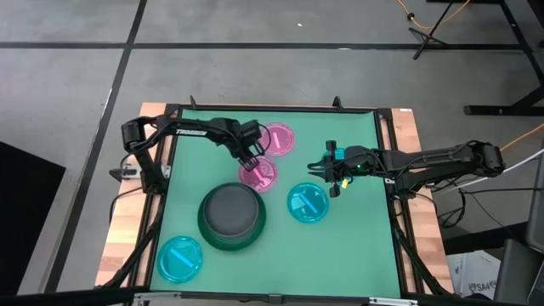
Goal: Stack plastic plates
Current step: Stack the bottom light pink plate on top of the black plate
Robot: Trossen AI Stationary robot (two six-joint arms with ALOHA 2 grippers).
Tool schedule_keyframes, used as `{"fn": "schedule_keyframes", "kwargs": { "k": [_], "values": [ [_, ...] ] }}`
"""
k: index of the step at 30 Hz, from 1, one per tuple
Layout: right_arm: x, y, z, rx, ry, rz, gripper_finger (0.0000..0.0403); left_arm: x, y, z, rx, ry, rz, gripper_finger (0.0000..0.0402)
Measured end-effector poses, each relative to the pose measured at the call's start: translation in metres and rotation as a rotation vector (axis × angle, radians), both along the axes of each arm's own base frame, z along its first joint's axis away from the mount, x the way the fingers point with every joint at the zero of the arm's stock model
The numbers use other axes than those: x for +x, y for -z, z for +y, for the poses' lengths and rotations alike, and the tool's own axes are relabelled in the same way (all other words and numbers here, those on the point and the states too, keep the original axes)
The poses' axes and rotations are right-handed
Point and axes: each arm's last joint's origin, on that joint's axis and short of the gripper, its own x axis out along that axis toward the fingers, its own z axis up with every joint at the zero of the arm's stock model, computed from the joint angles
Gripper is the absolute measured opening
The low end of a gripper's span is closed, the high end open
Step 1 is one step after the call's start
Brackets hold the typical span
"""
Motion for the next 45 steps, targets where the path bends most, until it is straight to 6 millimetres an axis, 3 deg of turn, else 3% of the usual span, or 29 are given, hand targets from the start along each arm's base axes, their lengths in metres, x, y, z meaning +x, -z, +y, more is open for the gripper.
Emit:
{"fn": "schedule_keyframes", "kwargs": {
  "k": [7, 23, 31, 45],
  "values": [
    [0.0, 0.0, 0.0, 0.0, 0.0, 0.005, 0.0083, 0.003, 0.01, 0.001, -0.01, 0.0, 0.017, 0.011],
    [-0.001, 0.002, 0.0, 0.001, -0.001, 0.021, 0.0083, 0.004, 0.01, 0.002, -0.007, 0.0, 0.009, 0.011],
    [-0.001, 0.002, 0.0, 0.001, -0.001, 0.025, 0.0083, 0.009, 0.025, 0.003, -0.014, 0.0, 0.031, 0.011],
    [-0.001, 0.002, 0.0, -0.005, -0.003, 0.026, 0.0083, 0.011, 0.025, 0.001, -0.003, 0.006, 0.021, 0.0108]
  ]
}}
